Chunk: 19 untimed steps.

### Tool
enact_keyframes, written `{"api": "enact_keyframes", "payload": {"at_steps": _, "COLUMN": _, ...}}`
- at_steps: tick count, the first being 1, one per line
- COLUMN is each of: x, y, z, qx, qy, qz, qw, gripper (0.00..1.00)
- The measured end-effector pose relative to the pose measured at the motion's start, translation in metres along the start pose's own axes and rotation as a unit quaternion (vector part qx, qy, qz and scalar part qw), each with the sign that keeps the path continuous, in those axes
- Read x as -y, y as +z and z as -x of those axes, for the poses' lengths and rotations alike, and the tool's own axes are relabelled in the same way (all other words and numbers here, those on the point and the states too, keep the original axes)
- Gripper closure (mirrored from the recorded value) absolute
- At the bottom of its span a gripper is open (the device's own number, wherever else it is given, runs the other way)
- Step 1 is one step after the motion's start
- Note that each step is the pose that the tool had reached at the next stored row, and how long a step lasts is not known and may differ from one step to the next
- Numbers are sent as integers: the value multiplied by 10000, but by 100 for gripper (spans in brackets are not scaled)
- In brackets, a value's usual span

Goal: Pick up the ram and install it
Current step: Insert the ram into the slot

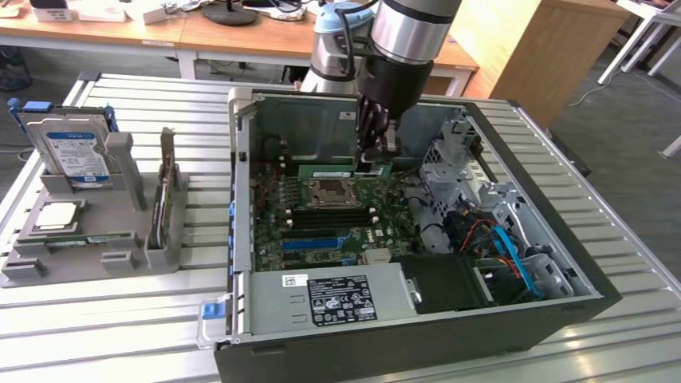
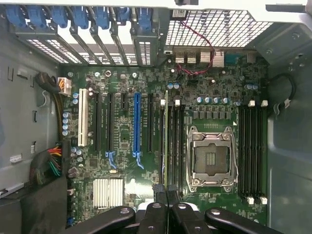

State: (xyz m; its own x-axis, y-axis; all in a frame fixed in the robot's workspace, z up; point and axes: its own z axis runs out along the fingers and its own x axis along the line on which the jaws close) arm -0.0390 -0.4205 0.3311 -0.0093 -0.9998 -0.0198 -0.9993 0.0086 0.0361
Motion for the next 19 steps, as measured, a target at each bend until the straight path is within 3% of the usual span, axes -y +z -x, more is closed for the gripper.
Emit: {"api": "enact_keyframes", "payload": {"at_steps": 19, "x": 8, "y": 205, "z": -4, "qx": 1, "qy": 39, "qz": -1, "qw": 10000, "gripper": 88}}
